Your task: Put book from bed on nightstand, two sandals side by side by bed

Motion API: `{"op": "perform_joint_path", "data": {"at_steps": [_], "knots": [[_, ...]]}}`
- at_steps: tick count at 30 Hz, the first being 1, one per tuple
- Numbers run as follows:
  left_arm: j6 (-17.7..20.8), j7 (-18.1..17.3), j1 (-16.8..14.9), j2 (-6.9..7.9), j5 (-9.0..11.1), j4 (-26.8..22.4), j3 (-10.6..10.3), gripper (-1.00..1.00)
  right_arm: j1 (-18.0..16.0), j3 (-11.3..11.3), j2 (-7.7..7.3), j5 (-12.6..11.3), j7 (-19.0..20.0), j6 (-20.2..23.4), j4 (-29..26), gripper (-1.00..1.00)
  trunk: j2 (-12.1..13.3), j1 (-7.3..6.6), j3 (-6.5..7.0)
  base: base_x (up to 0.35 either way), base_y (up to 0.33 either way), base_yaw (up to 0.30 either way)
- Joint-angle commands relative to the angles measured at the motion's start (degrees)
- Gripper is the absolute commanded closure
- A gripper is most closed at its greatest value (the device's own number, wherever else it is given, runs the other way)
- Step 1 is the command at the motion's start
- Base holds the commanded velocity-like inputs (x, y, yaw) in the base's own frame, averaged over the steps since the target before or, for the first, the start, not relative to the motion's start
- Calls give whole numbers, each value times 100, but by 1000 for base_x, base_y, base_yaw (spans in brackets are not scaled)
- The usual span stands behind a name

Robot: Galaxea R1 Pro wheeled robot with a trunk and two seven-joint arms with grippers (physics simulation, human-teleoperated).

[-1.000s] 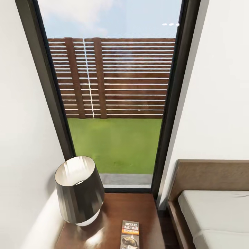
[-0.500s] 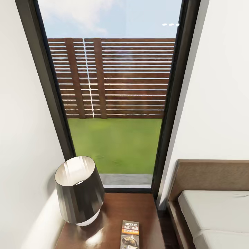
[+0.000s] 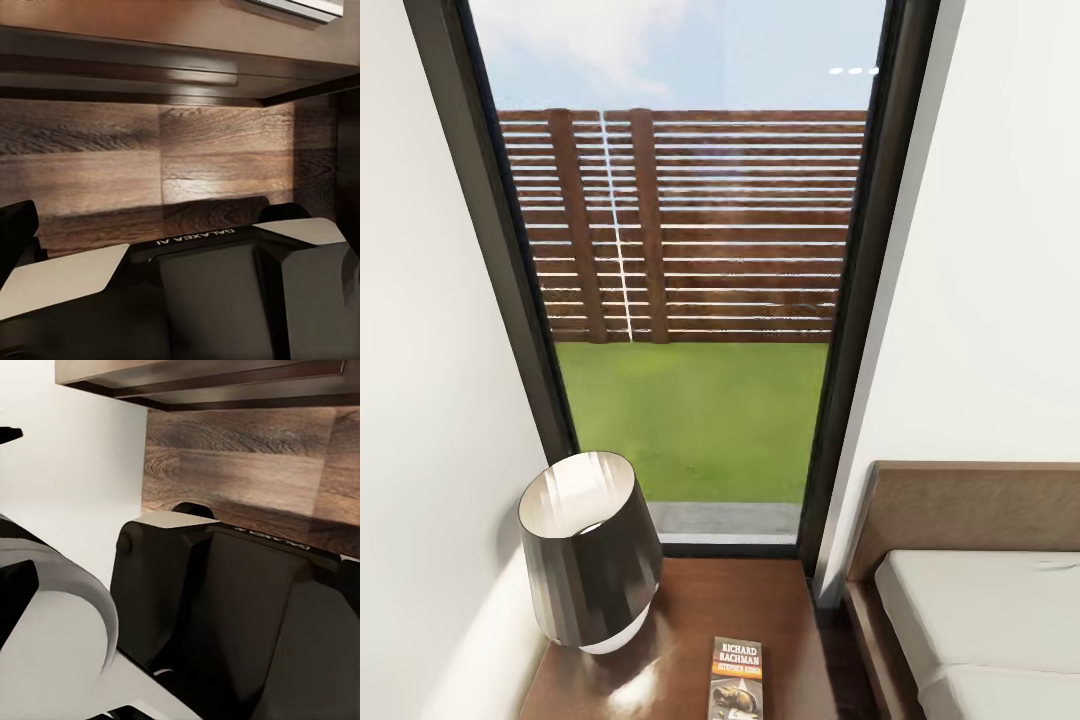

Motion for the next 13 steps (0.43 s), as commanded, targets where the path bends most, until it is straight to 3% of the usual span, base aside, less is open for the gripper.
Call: {"op": "perform_joint_path", "data": {"at_steps": [1, 13], "knots": [[-7, -25, -5, 0, 58, 8, -12, -100, -11, 49, 1, -54, 23, -30, 21, -100, -4, 0, -6, 0, 0, 0], [-4, -25, -5, 0, 58, 6, -11, -100, -10, 49, 1, -54, 20, -31, 21, -100, -4, 0, -6, 0, 0, 0]]}}
